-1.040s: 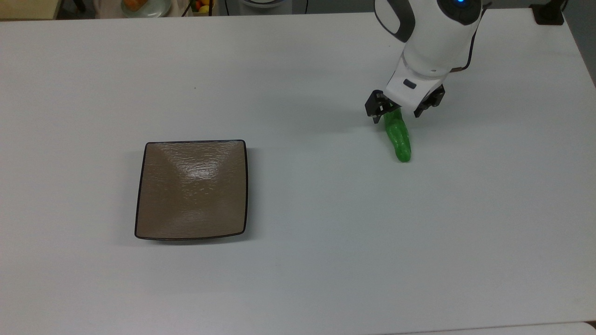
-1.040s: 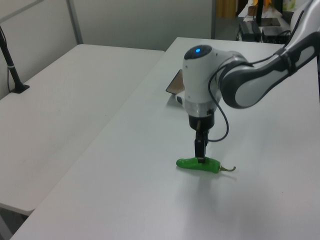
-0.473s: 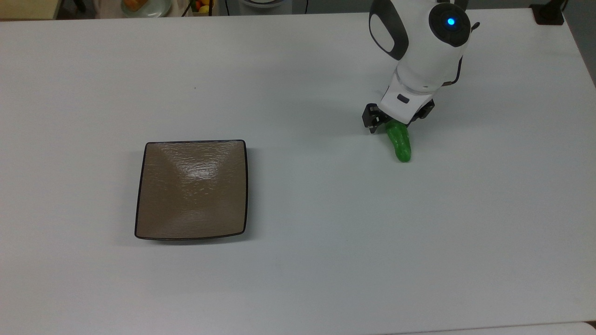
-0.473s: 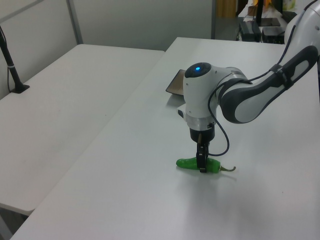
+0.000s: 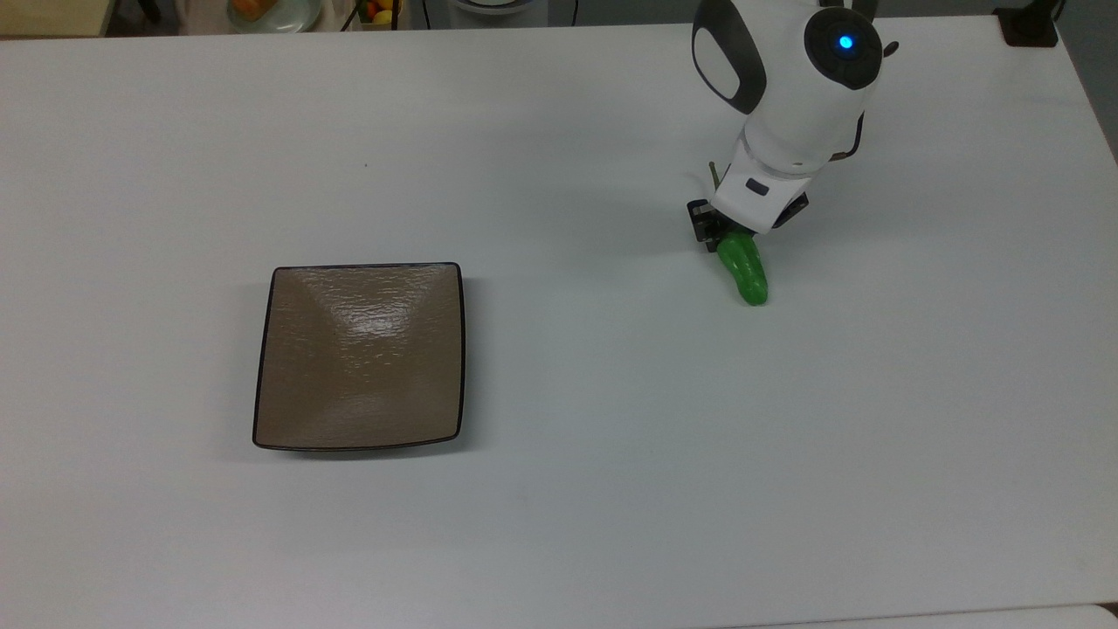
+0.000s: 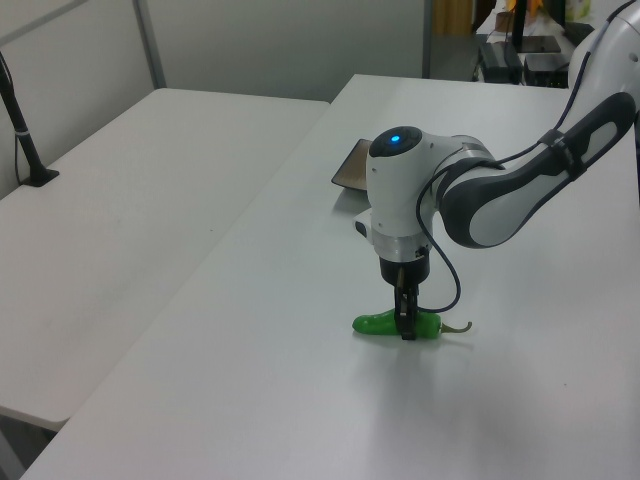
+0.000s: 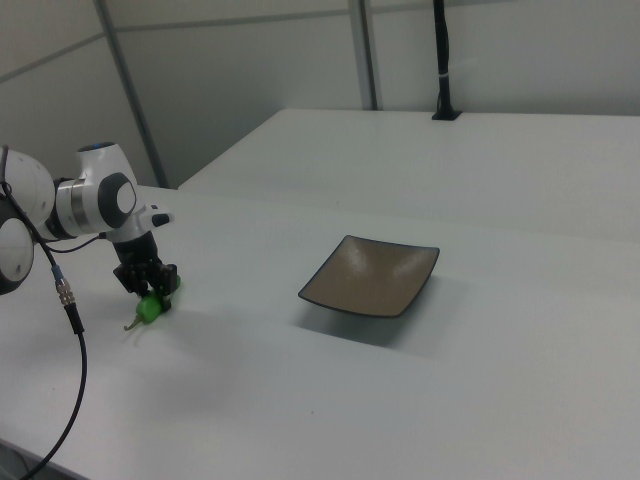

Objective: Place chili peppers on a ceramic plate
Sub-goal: 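Lift the held chili pepper and carry it over the square plate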

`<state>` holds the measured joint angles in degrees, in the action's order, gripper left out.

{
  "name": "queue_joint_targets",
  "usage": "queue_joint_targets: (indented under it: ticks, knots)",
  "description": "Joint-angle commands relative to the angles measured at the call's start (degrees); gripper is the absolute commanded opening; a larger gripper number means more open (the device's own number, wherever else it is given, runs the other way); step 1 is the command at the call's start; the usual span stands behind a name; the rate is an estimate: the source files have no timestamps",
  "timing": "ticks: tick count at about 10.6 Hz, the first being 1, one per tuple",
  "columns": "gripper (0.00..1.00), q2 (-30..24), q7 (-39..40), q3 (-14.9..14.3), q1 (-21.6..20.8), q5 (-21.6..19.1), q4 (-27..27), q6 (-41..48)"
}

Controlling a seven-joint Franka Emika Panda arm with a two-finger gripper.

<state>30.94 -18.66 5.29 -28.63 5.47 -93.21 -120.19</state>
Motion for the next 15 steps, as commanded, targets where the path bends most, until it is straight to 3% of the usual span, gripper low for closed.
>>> queue_joint_targets:
  ticks: [1, 3, 6, 10, 15]
  knots:
    - [0.00, -2.63, 0.73, -0.10, 0.59, 0.07, -0.48, -0.31]
    - [0.00, -6.31, 1.07, -0.02, 1.55, -0.72, -0.22, 4.58]
    - [0.00, -14.83, 7.38, -0.19, 4.53, -6.60, -0.13, 13.80]
    - [0.00, -25.39, 15.30, -1.86, 9.19, -8.81, -0.13, 26.82]
    - [0.00, -30.68, 26.28, -12.83, 9.47, -10.30, -0.22, 32.21]
